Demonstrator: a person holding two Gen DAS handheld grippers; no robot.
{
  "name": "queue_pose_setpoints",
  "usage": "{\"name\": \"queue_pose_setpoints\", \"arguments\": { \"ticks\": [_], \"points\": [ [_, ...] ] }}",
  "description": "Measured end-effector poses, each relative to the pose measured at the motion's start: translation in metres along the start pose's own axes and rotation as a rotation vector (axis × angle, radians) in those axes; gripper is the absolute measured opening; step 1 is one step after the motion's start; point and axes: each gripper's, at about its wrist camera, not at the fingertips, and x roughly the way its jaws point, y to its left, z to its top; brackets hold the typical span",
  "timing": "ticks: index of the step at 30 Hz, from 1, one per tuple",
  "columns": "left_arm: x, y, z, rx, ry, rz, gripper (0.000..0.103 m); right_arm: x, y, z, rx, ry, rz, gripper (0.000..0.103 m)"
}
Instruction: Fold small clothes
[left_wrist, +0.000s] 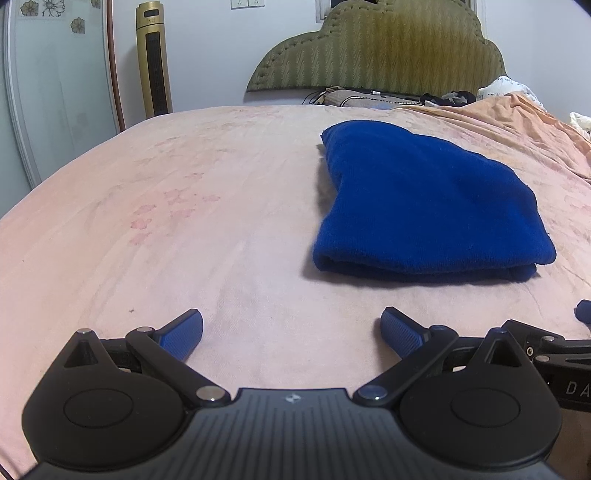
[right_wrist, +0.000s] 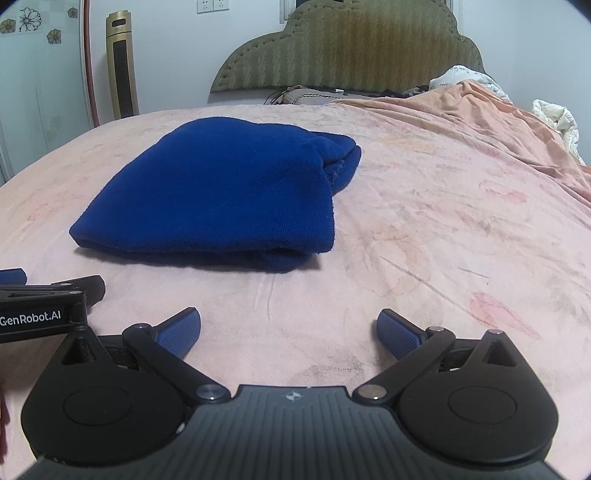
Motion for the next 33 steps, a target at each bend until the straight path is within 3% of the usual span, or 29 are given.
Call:
{"name": "queue_pose_setpoints", "arguments": {
  "ticks": [33],
  "points": [
    [0.0002,0.0004,-0.0004,-0.001,0.000,-0.002,0.103,-0.0007,-0.0004,0.0000,0.011,-0.011,-0.014,0.103]
  ]
}}
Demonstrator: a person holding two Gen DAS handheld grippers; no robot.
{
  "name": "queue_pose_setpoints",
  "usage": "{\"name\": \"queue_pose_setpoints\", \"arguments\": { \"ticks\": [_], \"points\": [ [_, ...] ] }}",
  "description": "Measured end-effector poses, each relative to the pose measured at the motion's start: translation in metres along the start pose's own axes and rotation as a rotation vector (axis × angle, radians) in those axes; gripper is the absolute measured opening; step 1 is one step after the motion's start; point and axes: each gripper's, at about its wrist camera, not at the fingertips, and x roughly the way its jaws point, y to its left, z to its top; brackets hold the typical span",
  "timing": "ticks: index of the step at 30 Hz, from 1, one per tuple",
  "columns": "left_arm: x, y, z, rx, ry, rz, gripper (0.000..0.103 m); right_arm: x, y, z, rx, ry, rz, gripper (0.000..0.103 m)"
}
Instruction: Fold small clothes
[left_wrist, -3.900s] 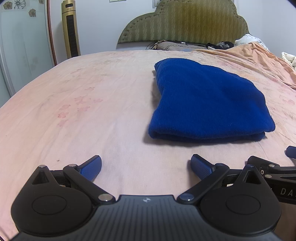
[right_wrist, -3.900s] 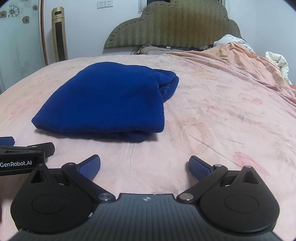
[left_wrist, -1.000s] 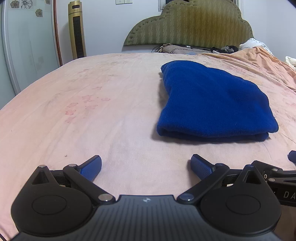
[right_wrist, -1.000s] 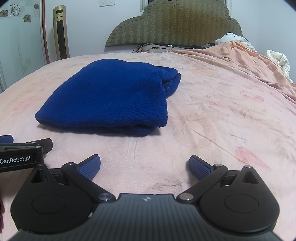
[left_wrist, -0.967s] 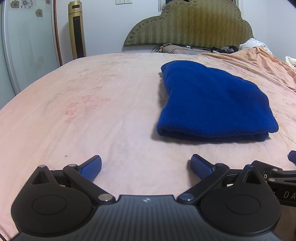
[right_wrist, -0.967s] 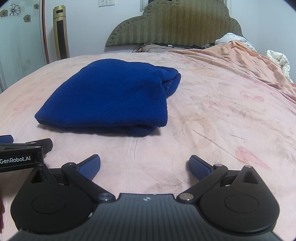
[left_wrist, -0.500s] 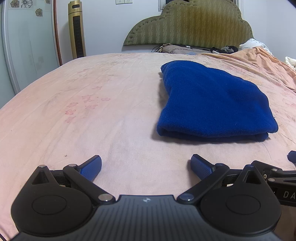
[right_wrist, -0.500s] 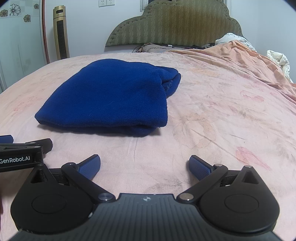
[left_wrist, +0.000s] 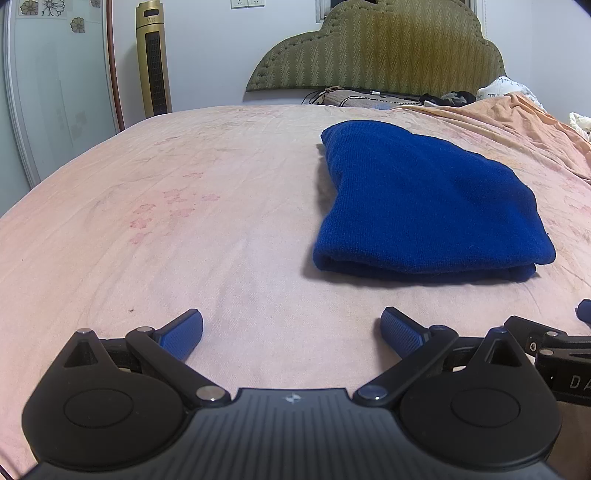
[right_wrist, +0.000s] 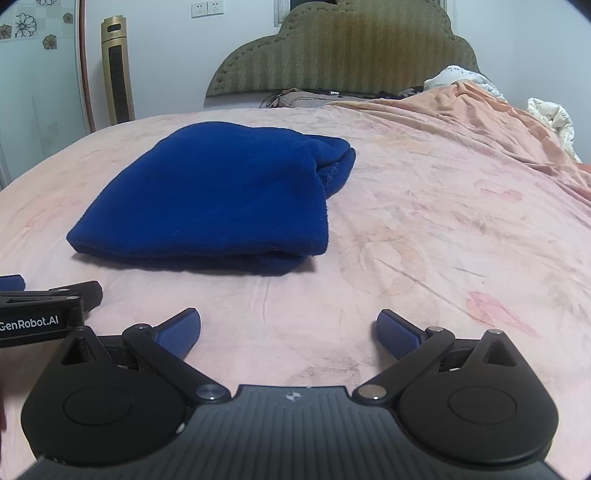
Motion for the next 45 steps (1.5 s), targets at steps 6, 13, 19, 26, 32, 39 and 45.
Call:
{"name": "queue_pose_setpoints", "arguments": {
  "ticks": [6,13,19,26,32,39,45],
  "points": [
    [0.0001,0.0000,0.0000,0.000,0.000,0.000,0.103,-0.0030,-0.0017,-0.0004,0.011,-0.019,-0.028,0.103],
    [0.0000,-0.0003,-0.0001,0.000,0.000,0.001,0.103,0.0015,0.0005,0.0004,-0.005,0.003,-0.037,0.103],
    [-0.0004,-0.0015,-0.0006,0.001,0.000,0.000,0.103,0.0021,-0.0019,0.0004,0.004,0.007,-0.027,0.103],
    [-0.0006,-0.0018,-0.0007,0.001,0.000,0.000,0.103,0.0021,-0.0016,0.0003,0.004,0.006,-0.028,0.103],
    [-0.0007,-0.0021,-0.0008,0.000,0.000,-0.001,0.103,0.0022,-0.0016,0.0003,0.004,0.007,-0.028,0.103],
    [-0.0006,-0.0017,-0.0007,0.001,0.000,-0.001,0.103,0.0022,-0.0015,0.0003,0.004,0.006,-0.028,0.103],
    [-0.0006,-0.0016,-0.0007,0.001,0.000,0.000,0.103,0.0021,-0.0015,0.0003,0.004,0.006,-0.028,0.103]
  ]
}}
